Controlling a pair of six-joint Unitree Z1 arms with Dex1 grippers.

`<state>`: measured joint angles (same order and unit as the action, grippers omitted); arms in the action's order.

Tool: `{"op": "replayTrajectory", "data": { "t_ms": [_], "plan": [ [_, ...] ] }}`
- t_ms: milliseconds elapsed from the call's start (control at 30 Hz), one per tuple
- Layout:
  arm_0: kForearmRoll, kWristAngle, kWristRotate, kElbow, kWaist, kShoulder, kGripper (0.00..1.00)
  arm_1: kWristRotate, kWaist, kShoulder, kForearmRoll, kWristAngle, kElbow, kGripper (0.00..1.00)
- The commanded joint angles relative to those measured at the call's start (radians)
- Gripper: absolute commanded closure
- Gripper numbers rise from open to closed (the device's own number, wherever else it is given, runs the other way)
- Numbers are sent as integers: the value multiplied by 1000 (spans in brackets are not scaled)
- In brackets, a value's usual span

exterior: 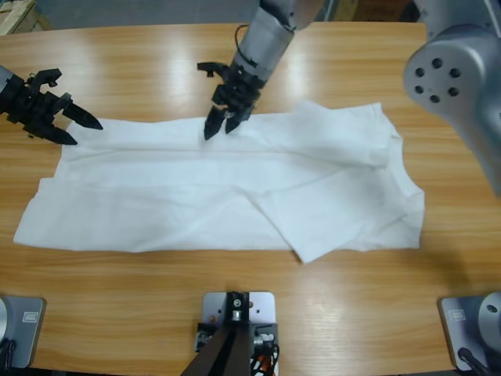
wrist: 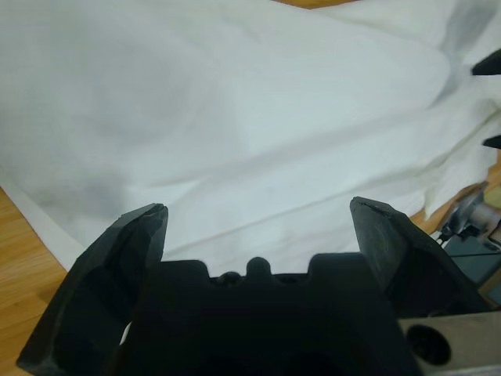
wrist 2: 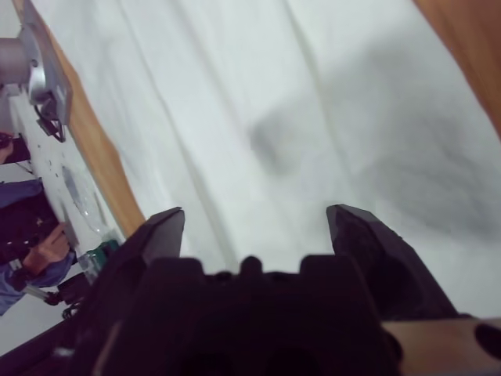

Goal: Fold clothes

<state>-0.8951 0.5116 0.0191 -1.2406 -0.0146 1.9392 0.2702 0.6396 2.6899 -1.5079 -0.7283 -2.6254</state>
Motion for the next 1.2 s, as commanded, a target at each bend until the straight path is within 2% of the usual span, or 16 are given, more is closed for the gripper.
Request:
{"op": "replayTrajectory", "data": {
  "t_ms": [33,300,667,900,1200],
  "plan": [
    [8,19,-1,30,-8,55,96,11,11,104,-87,-10,-108,253],
    [9,19,-1,30,-8,66,96,-25,11,78,-100,34,-128,253],
    [10,14,-2,39,-10,40,96,-60,-8,-40,-100,219,-230,252],
    [32,4,-1,61,-10,16,96,-146,-8,-126,-102,125,-327,243],
    [33,4,-1,64,-19,20,96,-75,-8,-63,-103,125,-319,243]
  ]
}}
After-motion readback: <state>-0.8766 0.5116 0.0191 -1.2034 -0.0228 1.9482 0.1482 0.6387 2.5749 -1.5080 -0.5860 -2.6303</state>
